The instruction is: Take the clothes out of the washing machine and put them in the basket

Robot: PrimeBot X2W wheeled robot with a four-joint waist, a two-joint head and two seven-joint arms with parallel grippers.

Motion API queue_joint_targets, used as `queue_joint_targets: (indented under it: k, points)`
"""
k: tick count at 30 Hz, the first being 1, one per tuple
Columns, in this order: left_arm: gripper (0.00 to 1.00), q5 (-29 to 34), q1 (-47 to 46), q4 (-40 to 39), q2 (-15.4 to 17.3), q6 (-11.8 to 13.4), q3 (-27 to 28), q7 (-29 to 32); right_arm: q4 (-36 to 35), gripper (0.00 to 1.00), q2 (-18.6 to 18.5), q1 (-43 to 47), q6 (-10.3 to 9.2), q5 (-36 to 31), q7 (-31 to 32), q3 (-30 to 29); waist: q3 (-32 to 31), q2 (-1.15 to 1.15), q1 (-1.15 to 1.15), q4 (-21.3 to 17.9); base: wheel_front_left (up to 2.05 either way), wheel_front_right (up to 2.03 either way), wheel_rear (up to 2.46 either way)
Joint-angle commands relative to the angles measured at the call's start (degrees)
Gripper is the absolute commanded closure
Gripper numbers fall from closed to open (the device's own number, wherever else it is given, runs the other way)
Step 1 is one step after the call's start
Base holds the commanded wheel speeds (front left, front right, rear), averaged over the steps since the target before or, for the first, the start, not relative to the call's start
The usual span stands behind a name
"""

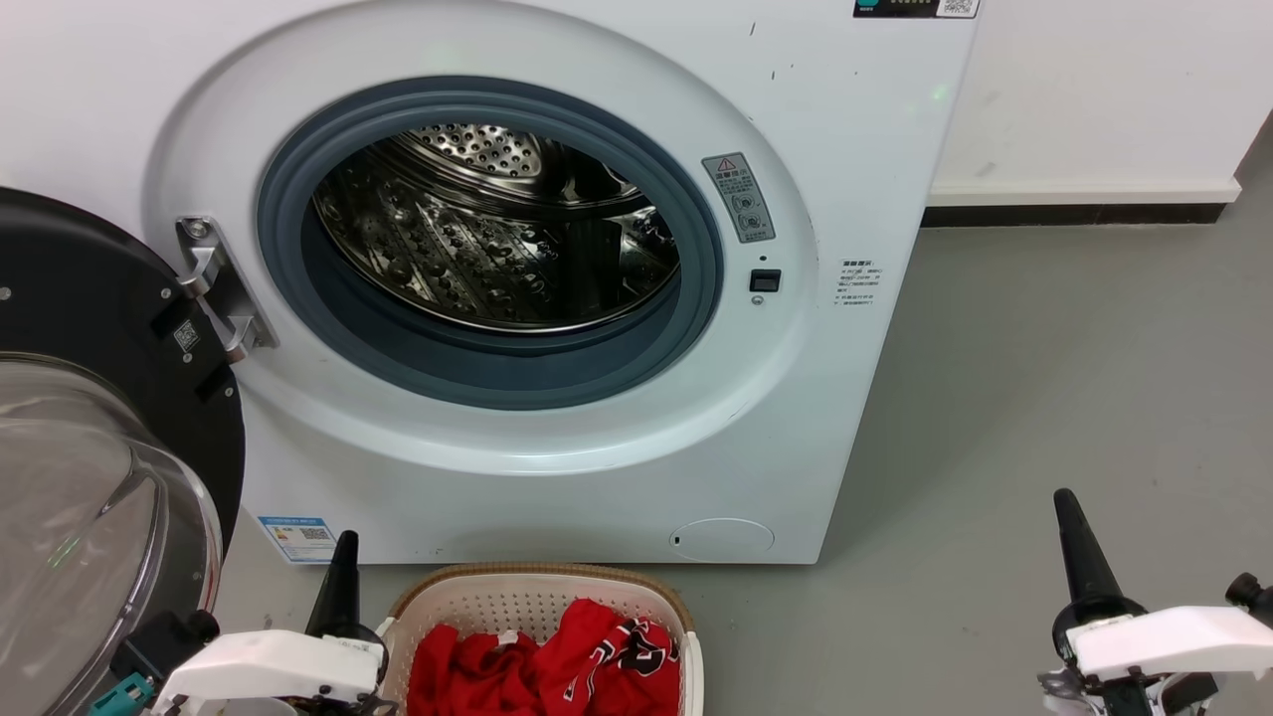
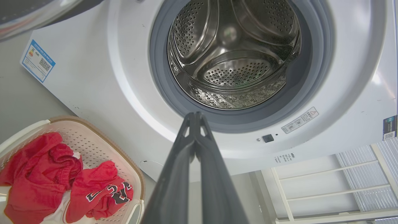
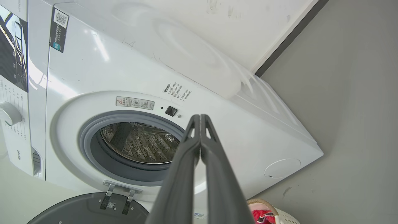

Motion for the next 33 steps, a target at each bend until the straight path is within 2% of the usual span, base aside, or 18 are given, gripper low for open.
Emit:
queue_joint_targets:
  k: [1,33]
  points:
    - [1.00,-1.7,-1.5,-0.3,0.2,-0.4,0.3,0.5,-0.2,1.00,-0.4,-1.5,-0.01,1.9,0.4,-0.1,0.0,0.00,0.00,0.0,0.00,0.00,0.00]
    - [1.00,-20.4,-4.2,1.1,-0.4,-3.0,2.0,4.9,1.5,1.00,-0.2,-4.1,-0.02,20.8,5.0,-1.1,0.7,0.00,0.00,0.4,0.00,0.00,0.00]
